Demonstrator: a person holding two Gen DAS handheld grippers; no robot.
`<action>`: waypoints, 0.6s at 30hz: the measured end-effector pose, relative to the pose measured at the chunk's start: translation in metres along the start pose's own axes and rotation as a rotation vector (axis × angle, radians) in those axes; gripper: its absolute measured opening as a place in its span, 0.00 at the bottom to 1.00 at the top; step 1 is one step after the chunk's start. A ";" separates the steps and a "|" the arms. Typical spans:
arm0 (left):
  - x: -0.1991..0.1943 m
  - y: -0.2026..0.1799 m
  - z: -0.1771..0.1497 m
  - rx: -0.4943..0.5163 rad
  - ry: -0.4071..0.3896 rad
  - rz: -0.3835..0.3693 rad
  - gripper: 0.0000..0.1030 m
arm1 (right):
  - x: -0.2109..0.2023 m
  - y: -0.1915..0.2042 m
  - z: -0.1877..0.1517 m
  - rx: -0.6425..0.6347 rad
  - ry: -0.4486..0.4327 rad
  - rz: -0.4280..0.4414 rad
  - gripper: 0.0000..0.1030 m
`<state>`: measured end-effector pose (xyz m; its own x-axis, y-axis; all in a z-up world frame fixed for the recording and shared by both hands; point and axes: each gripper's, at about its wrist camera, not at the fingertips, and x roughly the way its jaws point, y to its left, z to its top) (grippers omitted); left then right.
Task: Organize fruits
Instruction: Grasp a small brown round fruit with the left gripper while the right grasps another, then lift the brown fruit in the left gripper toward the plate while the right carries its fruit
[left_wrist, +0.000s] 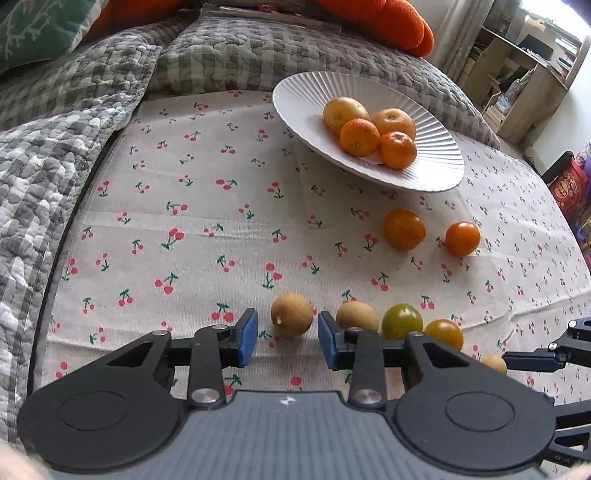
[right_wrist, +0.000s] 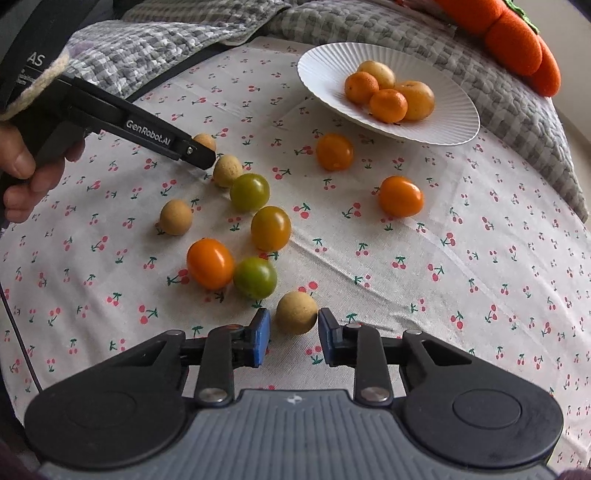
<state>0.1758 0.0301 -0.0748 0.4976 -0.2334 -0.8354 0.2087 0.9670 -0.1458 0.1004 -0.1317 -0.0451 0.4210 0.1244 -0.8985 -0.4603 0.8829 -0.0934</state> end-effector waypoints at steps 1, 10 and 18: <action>0.001 0.000 0.001 0.000 0.001 0.001 0.29 | 0.001 0.000 0.000 -0.004 0.002 -0.002 0.25; 0.006 0.000 0.003 0.017 -0.017 0.016 0.28 | 0.004 -0.004 0.001 0.006 -0.008 -0.015 0.22; 0.007 0.000 0.003 0.021 -0.023 0.009 0.18 | 0.005 -0.004 0.002 0.006 -0.017 -0.023 0.22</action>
<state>0.1816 0.0277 -0.0792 0.5184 -0.2276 -0.8243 0.2222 0.9667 -0.1272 0.1059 -0.1332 -0.0485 0.4448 0.1116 -0.8887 -0.4454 0.8884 -0.1114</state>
